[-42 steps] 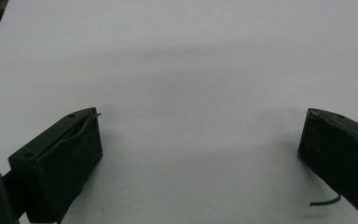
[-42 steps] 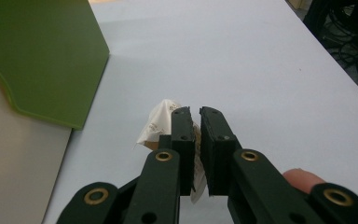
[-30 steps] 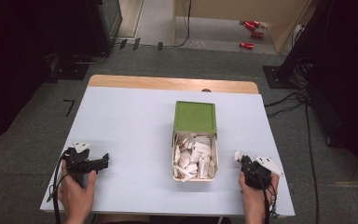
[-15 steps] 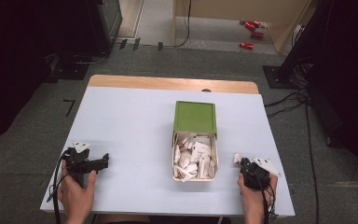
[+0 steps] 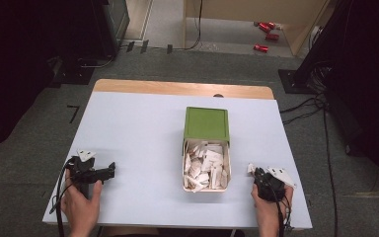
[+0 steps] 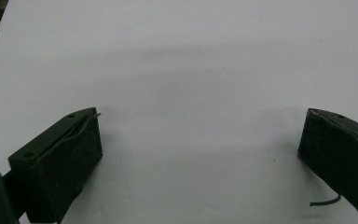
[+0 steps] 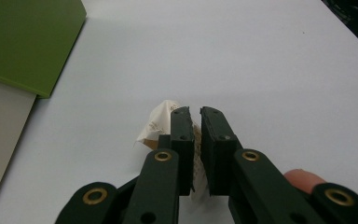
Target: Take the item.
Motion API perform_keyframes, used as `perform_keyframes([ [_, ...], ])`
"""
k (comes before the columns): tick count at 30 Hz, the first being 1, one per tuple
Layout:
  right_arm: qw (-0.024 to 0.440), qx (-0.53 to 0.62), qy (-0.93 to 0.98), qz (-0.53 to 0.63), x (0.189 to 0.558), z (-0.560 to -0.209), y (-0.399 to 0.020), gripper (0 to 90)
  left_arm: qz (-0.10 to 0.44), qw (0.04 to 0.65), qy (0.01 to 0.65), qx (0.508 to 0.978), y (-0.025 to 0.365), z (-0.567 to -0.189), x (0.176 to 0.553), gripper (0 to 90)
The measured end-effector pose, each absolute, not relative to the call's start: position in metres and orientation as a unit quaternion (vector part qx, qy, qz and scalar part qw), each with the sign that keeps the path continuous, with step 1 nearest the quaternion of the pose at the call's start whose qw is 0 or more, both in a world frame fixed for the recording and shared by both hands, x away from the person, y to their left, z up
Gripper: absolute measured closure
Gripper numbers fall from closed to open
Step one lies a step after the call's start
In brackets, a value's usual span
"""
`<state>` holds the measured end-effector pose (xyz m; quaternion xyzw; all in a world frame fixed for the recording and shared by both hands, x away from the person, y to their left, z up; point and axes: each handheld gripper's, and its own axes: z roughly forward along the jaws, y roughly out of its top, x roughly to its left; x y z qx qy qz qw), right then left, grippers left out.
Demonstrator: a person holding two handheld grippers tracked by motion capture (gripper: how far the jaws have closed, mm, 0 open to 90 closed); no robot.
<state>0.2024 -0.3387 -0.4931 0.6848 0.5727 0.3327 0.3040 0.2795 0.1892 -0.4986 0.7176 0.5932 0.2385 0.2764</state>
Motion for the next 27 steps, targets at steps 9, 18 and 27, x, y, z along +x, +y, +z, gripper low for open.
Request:
perform_keyframes([
  [9,0.291,0.68,0.579,0.342,0.203,-0.491,-0.339,71.7,0.239,0.276,0.593,0.718,0.189,-0.499,0.28,0.0],
  [18,0.282,0.675,0.586,0.348,0.204,-0.479,-0.33,49.4,0.238,0.276,0.593,0.718,0.189,-0.499,0.28,0.0],
  [27,0.287,0.682,0.58,0.341,0.205,-0.47,-0.326,33.0,0.238,0.276,0.593,0.718,0.189,-0.499,0.28,0.0],
])
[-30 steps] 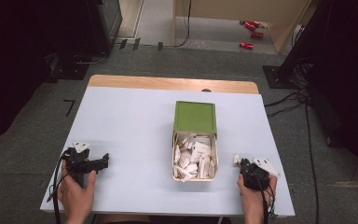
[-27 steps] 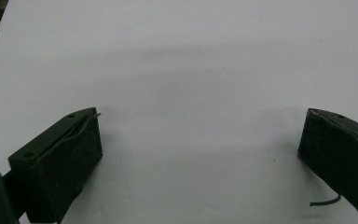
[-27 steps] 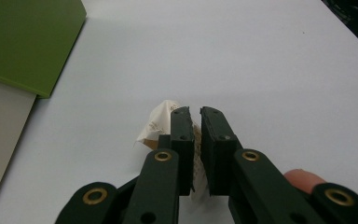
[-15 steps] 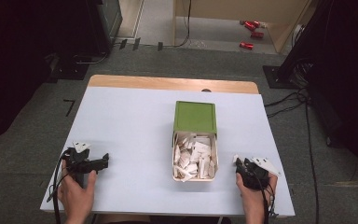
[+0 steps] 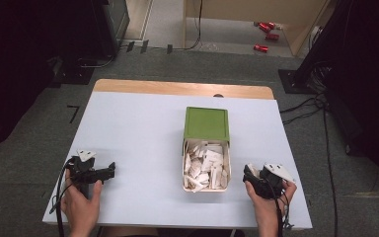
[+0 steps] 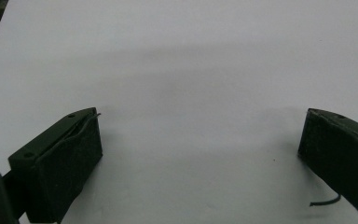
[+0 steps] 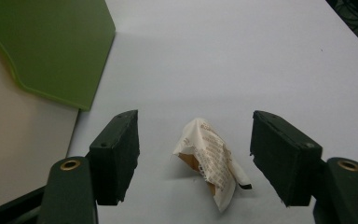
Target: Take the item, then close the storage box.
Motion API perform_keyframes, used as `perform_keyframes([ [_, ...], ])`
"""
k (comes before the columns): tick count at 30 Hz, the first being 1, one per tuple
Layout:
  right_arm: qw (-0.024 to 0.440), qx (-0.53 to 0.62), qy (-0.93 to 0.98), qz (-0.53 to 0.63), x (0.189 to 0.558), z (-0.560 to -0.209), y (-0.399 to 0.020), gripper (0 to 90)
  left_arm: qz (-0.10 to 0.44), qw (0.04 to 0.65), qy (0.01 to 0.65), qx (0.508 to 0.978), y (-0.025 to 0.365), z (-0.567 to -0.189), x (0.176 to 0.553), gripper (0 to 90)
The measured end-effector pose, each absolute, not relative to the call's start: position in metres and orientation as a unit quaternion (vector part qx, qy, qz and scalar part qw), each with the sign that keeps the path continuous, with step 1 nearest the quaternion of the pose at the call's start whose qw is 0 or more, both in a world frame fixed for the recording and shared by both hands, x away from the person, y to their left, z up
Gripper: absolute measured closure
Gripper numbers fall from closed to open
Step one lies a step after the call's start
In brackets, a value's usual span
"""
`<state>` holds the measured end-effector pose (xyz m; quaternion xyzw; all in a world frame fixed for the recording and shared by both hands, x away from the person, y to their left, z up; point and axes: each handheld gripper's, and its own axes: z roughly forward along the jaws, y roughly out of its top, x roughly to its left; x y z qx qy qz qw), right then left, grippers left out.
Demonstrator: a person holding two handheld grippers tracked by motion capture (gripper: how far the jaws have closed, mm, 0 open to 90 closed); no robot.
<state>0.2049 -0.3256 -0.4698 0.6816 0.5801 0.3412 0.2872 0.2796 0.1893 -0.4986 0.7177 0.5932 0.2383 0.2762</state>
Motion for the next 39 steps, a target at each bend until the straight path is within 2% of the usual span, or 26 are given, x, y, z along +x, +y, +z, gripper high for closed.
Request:
perform_keyframes([
  [27,0.316,0.653,0.568,0.389,0.193,-0.419,-0.304,34.1,0.238,0.276,0.593,0.717,0.189,-0.499,0.28,0.0],
  [39,0.315,0.643,0.569,0.404,0.188,-0.41,-0.296,34.9,0.238,0.276,0.593,0.718,0.189,-0.499,0.28,0.0],
])
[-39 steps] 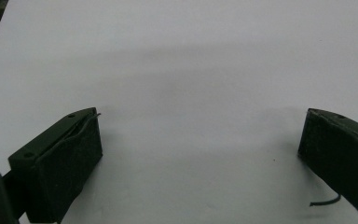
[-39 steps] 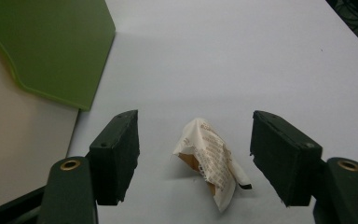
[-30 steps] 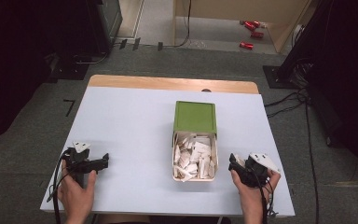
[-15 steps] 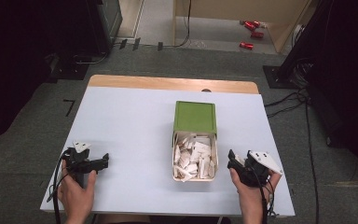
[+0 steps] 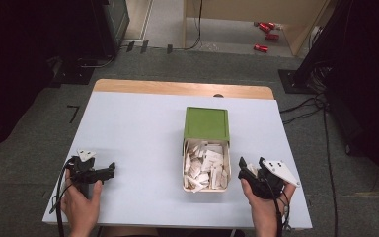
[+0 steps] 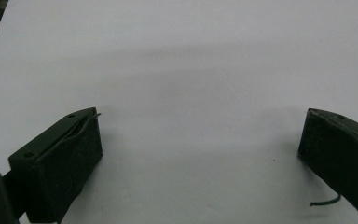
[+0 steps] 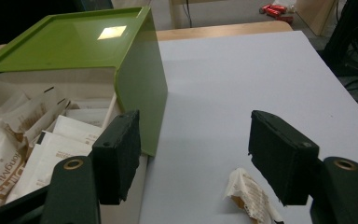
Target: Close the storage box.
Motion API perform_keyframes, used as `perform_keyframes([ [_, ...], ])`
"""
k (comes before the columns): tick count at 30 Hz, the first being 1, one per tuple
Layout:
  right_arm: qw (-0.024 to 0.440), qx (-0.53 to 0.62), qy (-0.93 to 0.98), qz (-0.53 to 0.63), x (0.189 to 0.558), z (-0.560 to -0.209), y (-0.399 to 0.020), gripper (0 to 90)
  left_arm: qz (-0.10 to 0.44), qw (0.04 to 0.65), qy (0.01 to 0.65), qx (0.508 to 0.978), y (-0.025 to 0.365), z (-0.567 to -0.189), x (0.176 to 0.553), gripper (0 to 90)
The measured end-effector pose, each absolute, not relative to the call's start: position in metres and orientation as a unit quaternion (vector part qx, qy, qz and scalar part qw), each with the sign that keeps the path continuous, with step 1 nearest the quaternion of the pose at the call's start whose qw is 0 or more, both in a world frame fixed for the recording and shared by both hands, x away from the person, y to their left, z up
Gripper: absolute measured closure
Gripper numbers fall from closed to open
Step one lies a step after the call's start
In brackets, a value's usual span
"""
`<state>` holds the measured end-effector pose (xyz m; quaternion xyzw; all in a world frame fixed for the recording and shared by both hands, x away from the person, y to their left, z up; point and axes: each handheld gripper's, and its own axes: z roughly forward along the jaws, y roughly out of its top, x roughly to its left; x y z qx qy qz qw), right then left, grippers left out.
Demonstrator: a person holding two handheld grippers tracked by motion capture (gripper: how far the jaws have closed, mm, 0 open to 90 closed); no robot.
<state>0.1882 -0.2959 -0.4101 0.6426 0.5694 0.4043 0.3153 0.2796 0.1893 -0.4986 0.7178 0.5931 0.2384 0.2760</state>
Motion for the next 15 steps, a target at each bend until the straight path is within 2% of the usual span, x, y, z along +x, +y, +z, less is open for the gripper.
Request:
perform_keyframes([
  [15,0.302,0.625,0.581,0.425,0.185,-0.407,-0.279,37.0,0.238,0.276,0.593,0.718,0.189,-0.499,0.28,0.0],
])
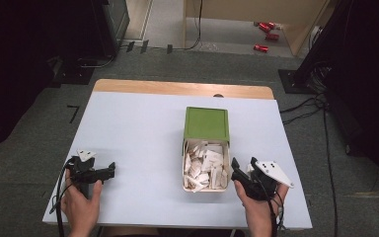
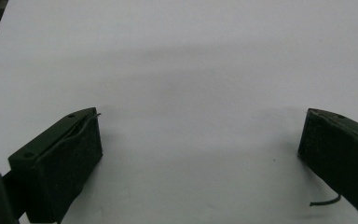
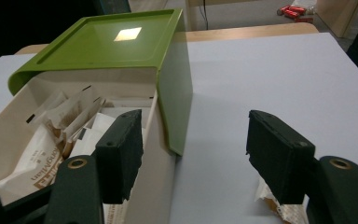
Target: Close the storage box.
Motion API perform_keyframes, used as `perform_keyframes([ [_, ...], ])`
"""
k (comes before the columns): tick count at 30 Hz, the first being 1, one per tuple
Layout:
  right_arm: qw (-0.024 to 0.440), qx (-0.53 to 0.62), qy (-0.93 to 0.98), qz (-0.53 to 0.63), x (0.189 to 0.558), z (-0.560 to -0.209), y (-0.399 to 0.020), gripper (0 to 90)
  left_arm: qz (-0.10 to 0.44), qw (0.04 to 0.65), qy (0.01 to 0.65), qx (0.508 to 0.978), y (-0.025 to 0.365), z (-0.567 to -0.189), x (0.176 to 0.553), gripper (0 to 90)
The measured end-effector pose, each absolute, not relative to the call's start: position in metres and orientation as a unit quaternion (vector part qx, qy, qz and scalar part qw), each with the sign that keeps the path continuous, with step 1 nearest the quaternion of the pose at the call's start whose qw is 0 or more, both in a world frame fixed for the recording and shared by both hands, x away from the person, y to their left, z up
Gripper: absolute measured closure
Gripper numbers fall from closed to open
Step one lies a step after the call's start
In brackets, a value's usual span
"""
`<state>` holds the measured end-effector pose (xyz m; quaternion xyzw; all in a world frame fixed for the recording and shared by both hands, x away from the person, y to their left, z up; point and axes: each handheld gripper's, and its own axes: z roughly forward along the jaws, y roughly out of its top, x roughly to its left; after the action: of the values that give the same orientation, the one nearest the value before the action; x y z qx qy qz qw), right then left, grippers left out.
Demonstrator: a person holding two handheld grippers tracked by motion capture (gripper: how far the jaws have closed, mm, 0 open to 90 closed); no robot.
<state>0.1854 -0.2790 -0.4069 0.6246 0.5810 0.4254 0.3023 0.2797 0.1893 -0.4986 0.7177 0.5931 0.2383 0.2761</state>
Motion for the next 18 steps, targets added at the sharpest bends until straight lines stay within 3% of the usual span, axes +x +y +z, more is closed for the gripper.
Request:
perform_keyframes([
  [10,0.285,0.618,0.587,0.439,0.181,-0.411,-0.264,48.6,0.238,0.276,0.593,0.718,0.189,-0.499,0.28,0.0],
  [18,0.287,0.621,0.583,0.438,0.177,-0.418,-0.26,66.4,0.238,0.276,0.593,0.718,0.189,-0.499,0.28,0.0],
])
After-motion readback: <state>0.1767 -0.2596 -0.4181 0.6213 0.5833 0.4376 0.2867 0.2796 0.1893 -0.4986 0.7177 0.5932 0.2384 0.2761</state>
